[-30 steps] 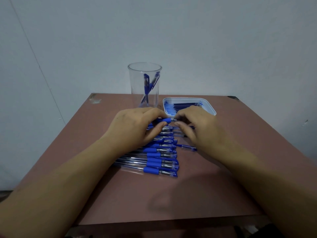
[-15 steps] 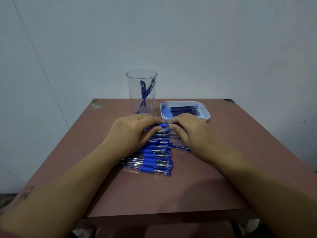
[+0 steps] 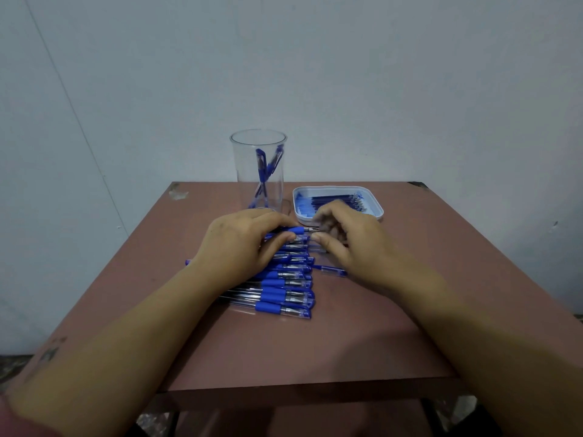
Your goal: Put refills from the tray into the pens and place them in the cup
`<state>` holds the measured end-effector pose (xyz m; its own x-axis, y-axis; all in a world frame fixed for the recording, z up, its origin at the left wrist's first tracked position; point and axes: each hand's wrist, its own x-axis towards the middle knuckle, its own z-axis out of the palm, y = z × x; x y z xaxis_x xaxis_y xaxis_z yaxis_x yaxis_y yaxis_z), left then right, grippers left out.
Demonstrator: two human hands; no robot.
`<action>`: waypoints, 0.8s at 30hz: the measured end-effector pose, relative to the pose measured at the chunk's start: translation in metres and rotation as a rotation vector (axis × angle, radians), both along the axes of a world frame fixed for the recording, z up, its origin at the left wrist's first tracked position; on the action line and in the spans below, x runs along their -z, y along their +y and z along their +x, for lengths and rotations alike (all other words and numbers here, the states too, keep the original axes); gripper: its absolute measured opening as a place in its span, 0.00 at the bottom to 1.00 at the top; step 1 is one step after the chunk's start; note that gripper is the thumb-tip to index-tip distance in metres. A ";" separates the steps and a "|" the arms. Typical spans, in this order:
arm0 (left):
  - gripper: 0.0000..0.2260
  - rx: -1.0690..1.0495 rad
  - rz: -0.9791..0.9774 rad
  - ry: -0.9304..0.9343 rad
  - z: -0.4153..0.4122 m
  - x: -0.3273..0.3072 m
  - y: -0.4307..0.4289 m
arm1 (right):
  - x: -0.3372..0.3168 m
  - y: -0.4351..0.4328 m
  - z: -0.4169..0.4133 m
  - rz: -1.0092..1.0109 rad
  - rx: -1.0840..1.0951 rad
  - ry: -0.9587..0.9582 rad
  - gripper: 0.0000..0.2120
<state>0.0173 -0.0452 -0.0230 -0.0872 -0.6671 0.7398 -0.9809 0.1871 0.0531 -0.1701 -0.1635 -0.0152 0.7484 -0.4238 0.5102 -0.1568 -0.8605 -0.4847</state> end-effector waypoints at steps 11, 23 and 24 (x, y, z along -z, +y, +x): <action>0.16 -0.071 0.052 0.119 0.015 0.001 0.005 | -0.010 -0.012 -0.023 0.081 0.032 0.403 0.04; 0.15 0.044 0.086 0.132 0.010 -0.001 0.005 | 0.000 -0.015 -0.010 -0.007 0.023 0.071 0.07; 0.15 0.047 0.087 0.129 0.009 -0.001 0.005 | 0.001 -0.014 -0.009 -0.012 0.009 0.066 0.07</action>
<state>0.0263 -0.0399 -0.0220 -0.0281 -0.7264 0.6867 -0.9551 0.2222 0.1959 -0.1792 -0.1778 -0.0159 0.7768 -0.4247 0.4651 -0.1957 -0.8647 -0.4627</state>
